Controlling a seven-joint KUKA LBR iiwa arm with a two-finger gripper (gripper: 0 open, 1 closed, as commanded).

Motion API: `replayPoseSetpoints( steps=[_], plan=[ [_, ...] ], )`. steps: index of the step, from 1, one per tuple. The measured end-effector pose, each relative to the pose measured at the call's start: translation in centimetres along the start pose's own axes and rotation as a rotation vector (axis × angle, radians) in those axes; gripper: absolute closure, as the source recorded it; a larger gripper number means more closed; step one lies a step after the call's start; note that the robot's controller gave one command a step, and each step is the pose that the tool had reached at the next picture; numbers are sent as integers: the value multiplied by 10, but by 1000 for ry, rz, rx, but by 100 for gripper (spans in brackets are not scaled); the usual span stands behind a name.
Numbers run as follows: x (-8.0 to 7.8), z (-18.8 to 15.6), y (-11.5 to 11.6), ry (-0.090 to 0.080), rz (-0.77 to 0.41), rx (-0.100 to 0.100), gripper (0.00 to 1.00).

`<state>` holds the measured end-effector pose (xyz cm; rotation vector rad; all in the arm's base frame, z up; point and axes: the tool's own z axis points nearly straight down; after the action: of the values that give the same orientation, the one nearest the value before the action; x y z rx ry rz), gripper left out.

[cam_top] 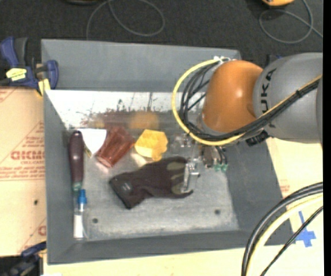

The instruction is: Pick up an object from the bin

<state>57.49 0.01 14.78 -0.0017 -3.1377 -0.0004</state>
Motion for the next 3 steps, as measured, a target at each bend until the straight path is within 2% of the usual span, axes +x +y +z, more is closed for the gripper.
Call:
replayPoseSetpoints(
  steps=[1, 2, 3],
  plan=[
    [0, -4, 0, -5, 0, 0, 0],
    [-2, 35, 15, -14, -29, 1, 0],
    [13, 71, 38, -9, 111, -1, 100]
  ],
)
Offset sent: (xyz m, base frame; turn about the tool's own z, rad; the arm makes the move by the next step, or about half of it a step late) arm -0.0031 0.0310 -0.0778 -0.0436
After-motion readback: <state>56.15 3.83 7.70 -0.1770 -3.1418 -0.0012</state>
